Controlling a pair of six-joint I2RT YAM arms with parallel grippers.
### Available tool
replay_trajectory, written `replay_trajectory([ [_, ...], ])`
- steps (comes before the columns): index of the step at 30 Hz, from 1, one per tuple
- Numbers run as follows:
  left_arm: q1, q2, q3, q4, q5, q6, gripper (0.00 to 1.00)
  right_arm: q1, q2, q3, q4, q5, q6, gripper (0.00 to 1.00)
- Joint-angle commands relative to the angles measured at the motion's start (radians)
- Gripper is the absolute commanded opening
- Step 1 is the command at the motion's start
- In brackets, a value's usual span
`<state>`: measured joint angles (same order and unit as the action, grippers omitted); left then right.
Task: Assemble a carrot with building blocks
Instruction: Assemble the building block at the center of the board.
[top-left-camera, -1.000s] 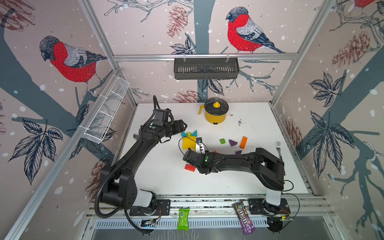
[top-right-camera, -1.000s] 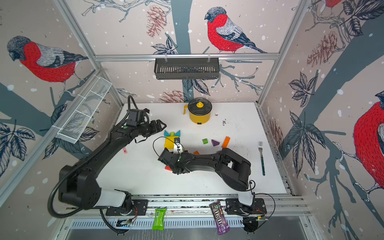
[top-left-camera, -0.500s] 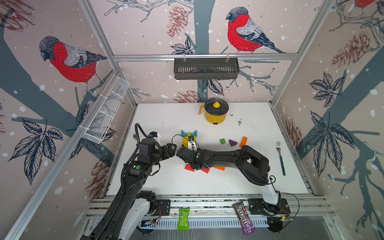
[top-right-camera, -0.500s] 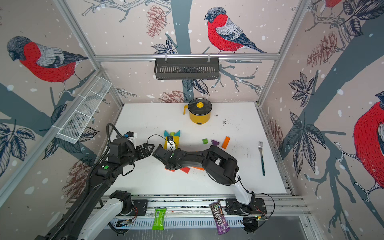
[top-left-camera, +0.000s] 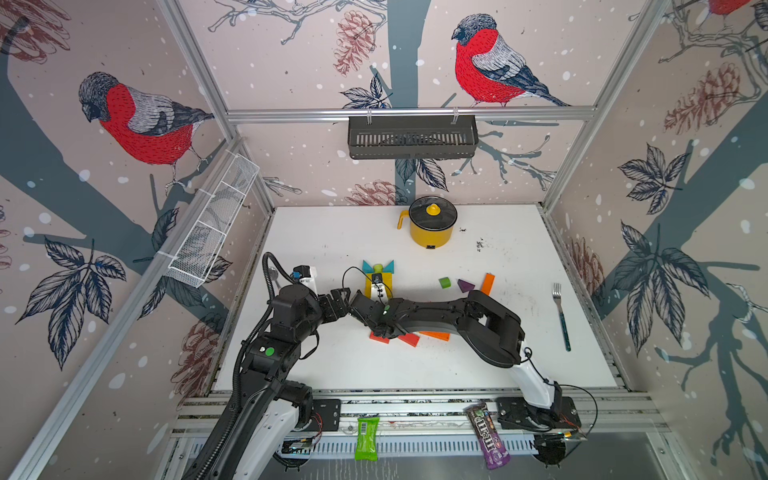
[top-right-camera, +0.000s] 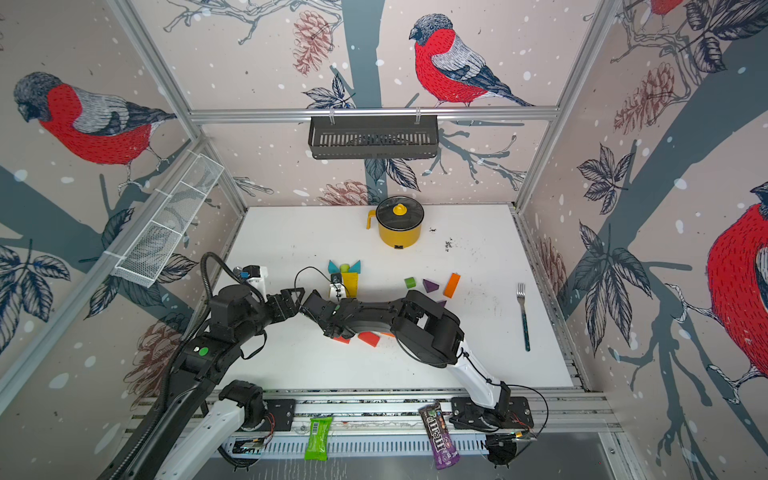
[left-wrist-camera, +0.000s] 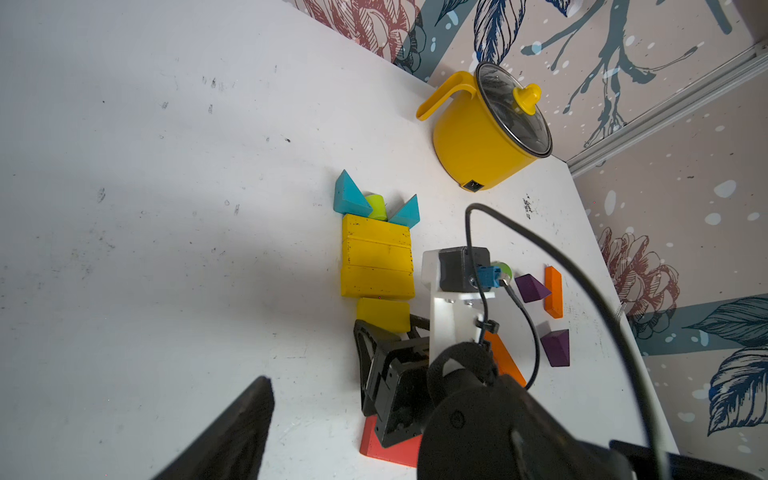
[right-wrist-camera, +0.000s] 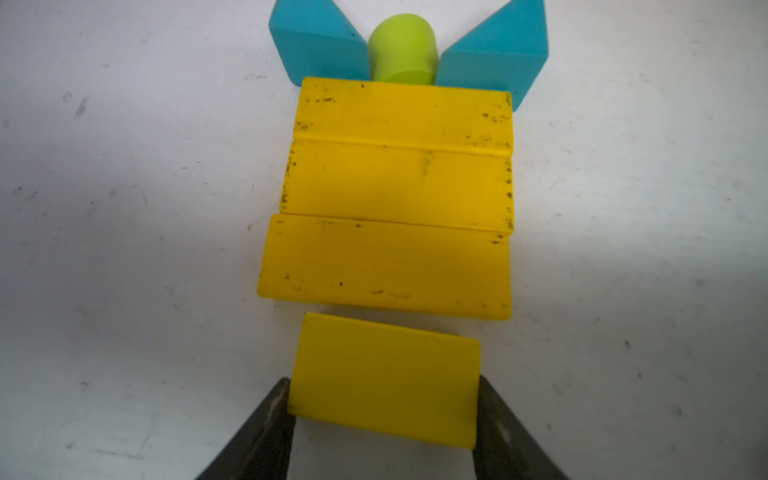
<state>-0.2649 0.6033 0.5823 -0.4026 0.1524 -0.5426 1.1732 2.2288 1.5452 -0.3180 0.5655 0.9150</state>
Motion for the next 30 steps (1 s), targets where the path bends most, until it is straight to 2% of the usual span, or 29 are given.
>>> replay_trajectory([
  [1, 0.000, -0.013, -0.004, 0.018, -0.008, 0.009, 0.84, 0.002, 0.023, 0.013, -0.038, -0.009, 0.019, 0.60],
  [6, 0.000, -0.018, -0.001, 0.015, -0.008, 0.009, 0.84, 0.002, 0.028, 0.009, -0.043, -0.008, 0.031, 0.63],
  [14, -0.001, -0.011, -0.001, 0.018, 0.008, 0.015, 0.84, 0.019, -0.018, 0.007, -0.059, 0.017, 0.034, 0.78],
  [23, -0.001, -0.024, 0.001, 0.014, -0.011, 0.012, 0.84, 0.043, -0.192, -0.048, -0.096, 0.106, -0.013, 0.79],
  [30, -0.001, -0.042, 0.002, 0.006, -0.046, 0.004, 0.85, -0.004, -0.245, -0.114, -0.110, 0.090, -0.056, 0.79],
])
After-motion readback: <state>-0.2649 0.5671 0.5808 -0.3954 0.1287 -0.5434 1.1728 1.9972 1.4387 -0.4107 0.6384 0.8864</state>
